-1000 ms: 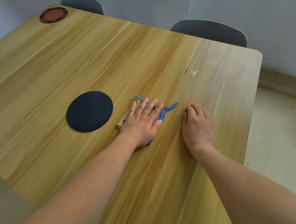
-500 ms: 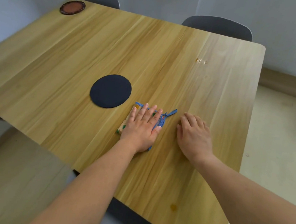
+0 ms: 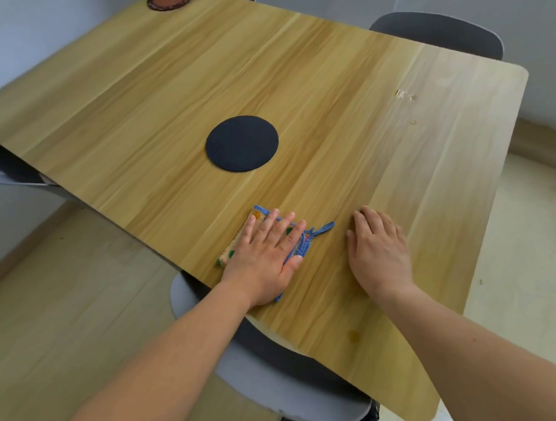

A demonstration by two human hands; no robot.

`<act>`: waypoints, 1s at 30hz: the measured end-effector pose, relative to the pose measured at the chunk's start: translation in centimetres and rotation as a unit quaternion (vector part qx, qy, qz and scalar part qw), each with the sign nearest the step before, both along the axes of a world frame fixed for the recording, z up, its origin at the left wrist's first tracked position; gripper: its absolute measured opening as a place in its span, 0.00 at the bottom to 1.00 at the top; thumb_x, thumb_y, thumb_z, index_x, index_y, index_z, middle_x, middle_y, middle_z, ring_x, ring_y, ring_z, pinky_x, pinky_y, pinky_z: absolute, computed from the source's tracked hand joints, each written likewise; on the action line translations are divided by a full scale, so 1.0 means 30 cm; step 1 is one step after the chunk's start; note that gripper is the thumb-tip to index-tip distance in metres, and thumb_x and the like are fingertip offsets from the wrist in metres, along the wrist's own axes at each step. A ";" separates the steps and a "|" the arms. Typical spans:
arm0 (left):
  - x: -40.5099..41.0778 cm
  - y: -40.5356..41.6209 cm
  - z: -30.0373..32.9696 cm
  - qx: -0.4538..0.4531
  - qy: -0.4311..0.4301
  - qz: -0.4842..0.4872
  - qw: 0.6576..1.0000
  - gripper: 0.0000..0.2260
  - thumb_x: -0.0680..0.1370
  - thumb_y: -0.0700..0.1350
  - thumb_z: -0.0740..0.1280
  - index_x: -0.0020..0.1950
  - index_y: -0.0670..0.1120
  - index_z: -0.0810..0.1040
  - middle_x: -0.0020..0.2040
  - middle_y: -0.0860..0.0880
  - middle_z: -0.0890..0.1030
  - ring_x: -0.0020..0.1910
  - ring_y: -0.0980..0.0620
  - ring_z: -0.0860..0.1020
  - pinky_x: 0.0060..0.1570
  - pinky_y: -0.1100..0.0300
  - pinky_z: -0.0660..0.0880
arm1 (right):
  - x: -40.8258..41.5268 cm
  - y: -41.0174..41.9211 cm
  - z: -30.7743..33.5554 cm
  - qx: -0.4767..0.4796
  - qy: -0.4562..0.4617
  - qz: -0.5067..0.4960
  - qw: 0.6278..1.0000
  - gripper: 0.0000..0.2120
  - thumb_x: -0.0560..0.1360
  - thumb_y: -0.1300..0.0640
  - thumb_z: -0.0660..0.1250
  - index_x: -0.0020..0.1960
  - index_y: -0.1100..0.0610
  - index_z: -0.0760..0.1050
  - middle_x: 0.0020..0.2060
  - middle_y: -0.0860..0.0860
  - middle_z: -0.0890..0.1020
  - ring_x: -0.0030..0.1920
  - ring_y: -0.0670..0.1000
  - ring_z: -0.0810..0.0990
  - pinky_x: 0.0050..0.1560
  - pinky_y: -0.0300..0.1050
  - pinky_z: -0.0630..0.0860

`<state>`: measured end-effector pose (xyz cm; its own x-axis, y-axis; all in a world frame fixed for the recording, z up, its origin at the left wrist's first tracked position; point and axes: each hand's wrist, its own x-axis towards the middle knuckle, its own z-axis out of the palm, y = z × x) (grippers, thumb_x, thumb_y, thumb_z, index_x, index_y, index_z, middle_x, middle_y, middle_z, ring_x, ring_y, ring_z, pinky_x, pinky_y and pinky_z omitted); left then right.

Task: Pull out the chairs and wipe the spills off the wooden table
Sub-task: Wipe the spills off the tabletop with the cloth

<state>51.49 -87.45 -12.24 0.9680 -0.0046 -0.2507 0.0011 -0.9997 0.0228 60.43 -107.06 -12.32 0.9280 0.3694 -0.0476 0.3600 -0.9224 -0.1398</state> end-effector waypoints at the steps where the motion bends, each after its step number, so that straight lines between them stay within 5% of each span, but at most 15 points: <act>1: -0.024 0.002 0.000 0.001 0.001 0.001 1.000 0.27 0.82 0.59 0.38 0.77 0.54 0.30 0.79 0.52 0.33 0.77 0.50 0.30 0.75 0.42 0.35 | -0.005 0.003 -0.002 0.005 0.004 -0.006 1.000 0.23 0.83 0.49 0.51 0.74 0.57 0.64 0.74 0.52 0.65 0.74 0.55 0.60 0.75 0.53 0.55; 9: -0.100 -0.003 -0.005 0.005 0.013 0.017 1.000 0.29 0.77 0.60 0.31 0.76 0.54 0.29 0.79 0.52 0.33 0.76 0.49 0.28 0.75 0.41 0.34 | -0.013 -0.002 0.013 0.016 0.048 -0.001 0.999 0.25 0.84 0.49 0.46 0.78 0.55 0.55 0.78 0.51 0.56 0.78 0.53 0.51 0.77 0.50 0.47; 17: -0.130 -0.218 0.017 -0.028 0.024 -0.018 0.999 0.27 0.81 0.60 0.38 0.76 0.54 0.29 0.79 0.52 0.31 0.75 0.49 0.26 0.73 0.40 0.31 | 0.022 -0.120 0.044 0.048 0.045 -0.023 0.998 0.23 0.82 0.50 0.52 0.74 0.56 0.63 0.75 0.52 0.63 0.74 0.54 0.60 0.74 0.51 0.57; 25: -0.080 -0.256 0.020 -0.030 0.025 -0.001 0.999 0.27 0.83 0.59 0.41 0.76 0.55 0.28 0.77 0.54 0.29 0.74 0.51 0.24 0.73 0.41 0.30 | 0.095 -0.181 0.027 0.015 0.053 -0.080 0.995 0.28 0.82 0.45 0.46 0.79 0.56 0.53 0.78 0.52 0.54 0.78 0.54 0.51 0.77 0.51 0.47; 30: 0.042 -0.277 0.013 -0.028 0.015 0.010 0.999 0.27 0.83 0.59 0.40 0.76 0.55 0.29 0.78 0.53 0.30 0.74 0.51 0.25 0.73 0.41 0.30 | 0.124 -0.195 0.014 0.001 0.022 -0.066 0.998 0.25 0.81 0.46 0.51 0.73 0.57 0.64 0.73 0.53 0.64 0.73 0.56 0.60 0.73 0.53 0.55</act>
